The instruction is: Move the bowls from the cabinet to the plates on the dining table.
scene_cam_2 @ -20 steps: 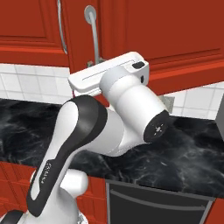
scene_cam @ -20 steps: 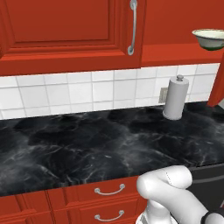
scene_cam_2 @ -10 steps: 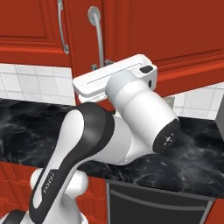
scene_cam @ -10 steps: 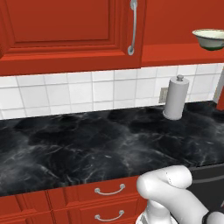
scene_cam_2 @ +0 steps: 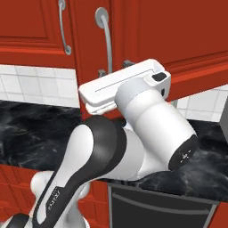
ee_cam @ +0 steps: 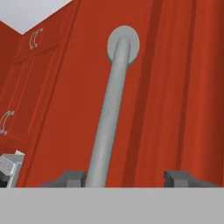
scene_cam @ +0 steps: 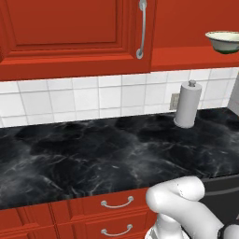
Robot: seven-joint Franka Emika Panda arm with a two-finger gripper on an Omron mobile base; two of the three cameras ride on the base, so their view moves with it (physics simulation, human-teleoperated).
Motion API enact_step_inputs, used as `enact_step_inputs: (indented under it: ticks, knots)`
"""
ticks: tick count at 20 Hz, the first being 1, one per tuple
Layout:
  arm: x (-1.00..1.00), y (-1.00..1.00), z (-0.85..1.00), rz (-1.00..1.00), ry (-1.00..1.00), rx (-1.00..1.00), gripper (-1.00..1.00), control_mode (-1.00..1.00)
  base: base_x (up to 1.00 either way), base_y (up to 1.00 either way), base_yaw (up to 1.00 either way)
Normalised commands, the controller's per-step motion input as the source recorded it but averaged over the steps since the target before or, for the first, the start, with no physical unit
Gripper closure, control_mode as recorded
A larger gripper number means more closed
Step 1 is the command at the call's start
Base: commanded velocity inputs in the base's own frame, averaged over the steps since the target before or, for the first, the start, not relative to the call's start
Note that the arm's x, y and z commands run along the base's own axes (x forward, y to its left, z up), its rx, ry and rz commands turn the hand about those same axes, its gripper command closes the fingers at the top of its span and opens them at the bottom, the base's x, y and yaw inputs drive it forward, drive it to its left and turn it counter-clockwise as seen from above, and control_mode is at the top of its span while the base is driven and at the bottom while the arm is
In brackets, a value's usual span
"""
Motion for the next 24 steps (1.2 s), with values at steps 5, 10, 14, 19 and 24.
enact_step_inputs:
  ticks: [5,10,14,19,24]
  knots:
    - [-0.76,-0.01,0.0,0.0,-0.06,0.0,-1.0,-1.0,0.0,0.0,0.0]
    - [-0.63,0.11,0.0,-0.03,-0.05,0.0,-1.0,-1.0,0.0,0.0,0.0]
    - [-0.28,0.41,0.0,-0.17,0.0,0.0,-1.0,-1.0,0.0,0.0,0.0]
    - [-0.3,0.38,0.0,-0.26,0.0,0.0,-1.0,-1.0,0.0,0.0,0.0]
    - [-0.07,0.34,0.0,-0.33,0.04,0.0,-1.0,-1.0,0.0,0.0,0.0]
